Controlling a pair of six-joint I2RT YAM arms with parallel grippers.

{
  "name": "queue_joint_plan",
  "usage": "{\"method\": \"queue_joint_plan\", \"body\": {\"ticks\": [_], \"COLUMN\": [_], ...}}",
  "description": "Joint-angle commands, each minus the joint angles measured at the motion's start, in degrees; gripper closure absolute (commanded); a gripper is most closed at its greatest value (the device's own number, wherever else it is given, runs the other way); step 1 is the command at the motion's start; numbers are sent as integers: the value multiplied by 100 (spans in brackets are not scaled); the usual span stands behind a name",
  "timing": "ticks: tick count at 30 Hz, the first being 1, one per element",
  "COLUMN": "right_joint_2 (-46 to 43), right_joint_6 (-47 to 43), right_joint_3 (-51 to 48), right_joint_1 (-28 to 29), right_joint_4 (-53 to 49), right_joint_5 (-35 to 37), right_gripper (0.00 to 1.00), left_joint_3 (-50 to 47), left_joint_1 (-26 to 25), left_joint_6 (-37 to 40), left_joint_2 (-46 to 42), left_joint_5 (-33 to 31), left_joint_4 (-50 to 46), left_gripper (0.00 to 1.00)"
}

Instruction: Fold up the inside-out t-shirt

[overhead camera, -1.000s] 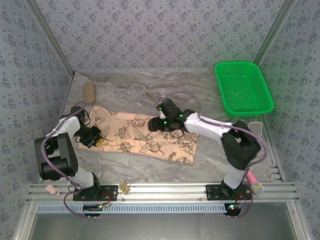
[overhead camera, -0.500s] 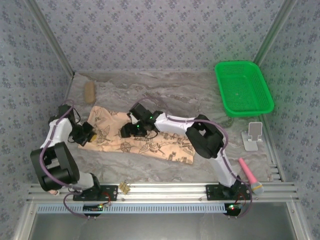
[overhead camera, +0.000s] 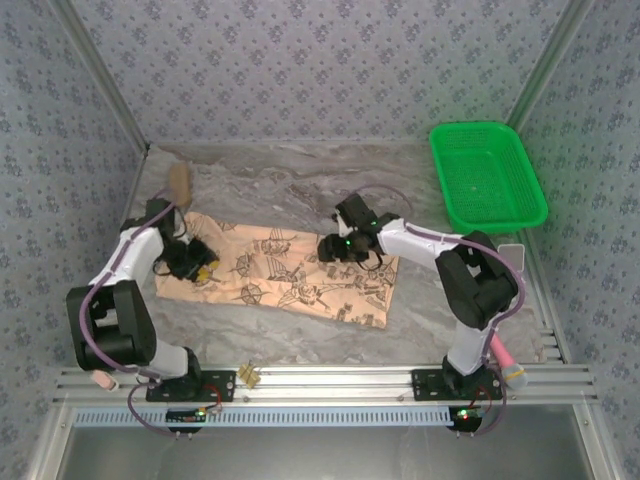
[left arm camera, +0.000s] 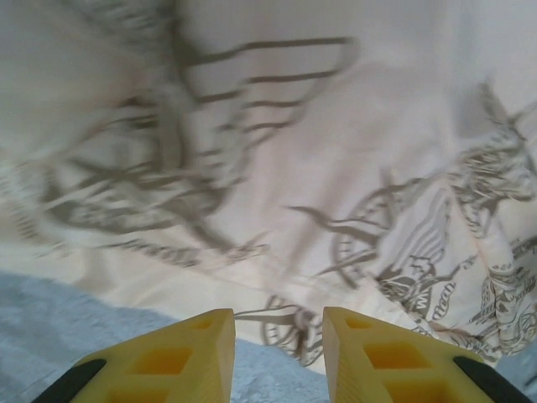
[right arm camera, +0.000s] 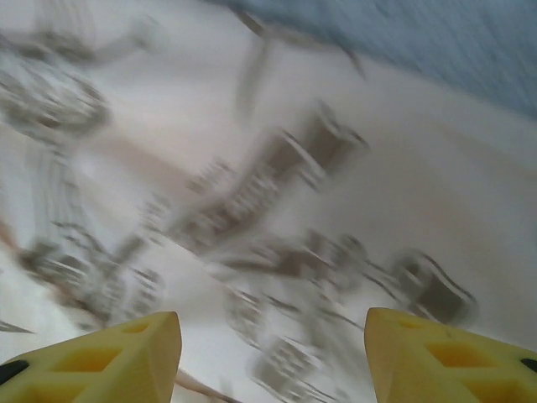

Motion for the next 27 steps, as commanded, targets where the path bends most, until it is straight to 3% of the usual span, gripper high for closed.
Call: {"method": "queue_joint_plan", "body": {"ticks": [1,4,10,16,19,23,27], "right_joint_2": [-137,-193,-96,838,1266,1547,1193], "right_joint_6": [151,222,132,207,296,768,1251], "right_joint_3": [-500,-830,-981,30,1066,2193,2297], "right_joint_1": [-193,-449,-1194,-1655,-1813,-1933,-2019], "right_joint_4": [267,328,624,1003,682,-119,-732], "right_joint_5": [41,206,101,-181,-245,51,98], "right_gripper": [40,39,39,39,37,28,23], "left_joint_3": [484,688,1063,570,350,-172,-290], "left_joint_1": [-547,-801,-811,-1152,-1584,-2138,-3032], "left_joint_6": [-19,-123,203,282,334,62,-481], "left_joint_2": [415,882,1464,1558,1346,1309,1231], "left_joint_5": [-581,-799,-1250,-1177,-1071,571,979], "left_joint_4": [224,379,67,-190,-339,205,521], "left_gripper": [67,68,67,67,66,66,66]}}
